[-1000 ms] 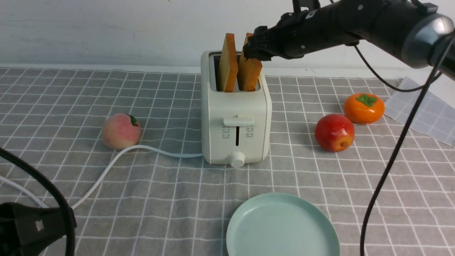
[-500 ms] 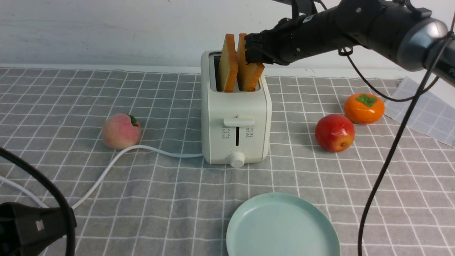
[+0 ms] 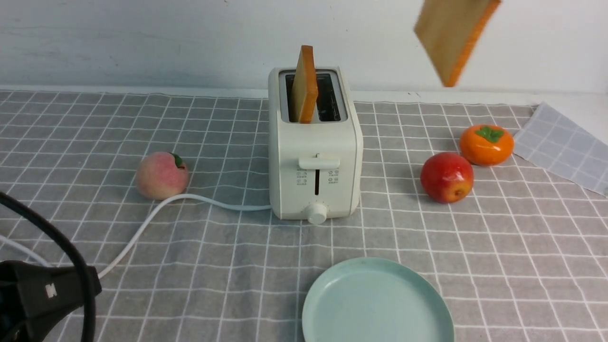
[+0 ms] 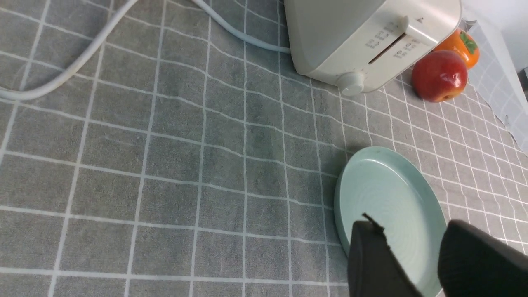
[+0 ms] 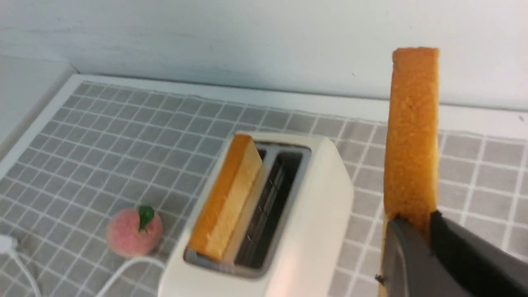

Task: Take toasted bread from bread machine on grey coffee table place on plate.
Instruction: 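Place the held slice of bread on top of the slice on the plate with the right gripper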

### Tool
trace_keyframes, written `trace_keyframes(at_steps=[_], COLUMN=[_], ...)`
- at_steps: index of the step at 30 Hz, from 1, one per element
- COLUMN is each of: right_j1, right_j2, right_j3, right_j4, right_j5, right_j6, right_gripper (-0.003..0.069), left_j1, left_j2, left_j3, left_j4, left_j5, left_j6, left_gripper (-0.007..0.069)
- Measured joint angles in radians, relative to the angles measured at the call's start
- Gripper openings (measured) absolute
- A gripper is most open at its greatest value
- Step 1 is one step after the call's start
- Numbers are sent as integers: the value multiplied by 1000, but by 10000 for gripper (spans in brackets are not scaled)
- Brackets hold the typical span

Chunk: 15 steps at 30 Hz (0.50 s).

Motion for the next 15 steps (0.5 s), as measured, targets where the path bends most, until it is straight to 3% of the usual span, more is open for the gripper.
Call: trace_keyframes(at_steps=[2, 6, 15], right_j1=[-56, -59, 121], right_j2=[-55, -123, -203], right_j3=[25, 164, 842], right_j4=[-6, 22, 460], right_j5=[158, 204, 130], right_j6=[1, -31, -260], right_gripper=[43, 43, 43], left_j1=[0, 0, 0], left_j2=[0, 0, 0], left_j3=[0, 0, 0], left_j4=[0, 0, 0], left_j5=[-6, -8, -11], left_j6=[0, 0, 0], left_gripper=[239, 239, 239])
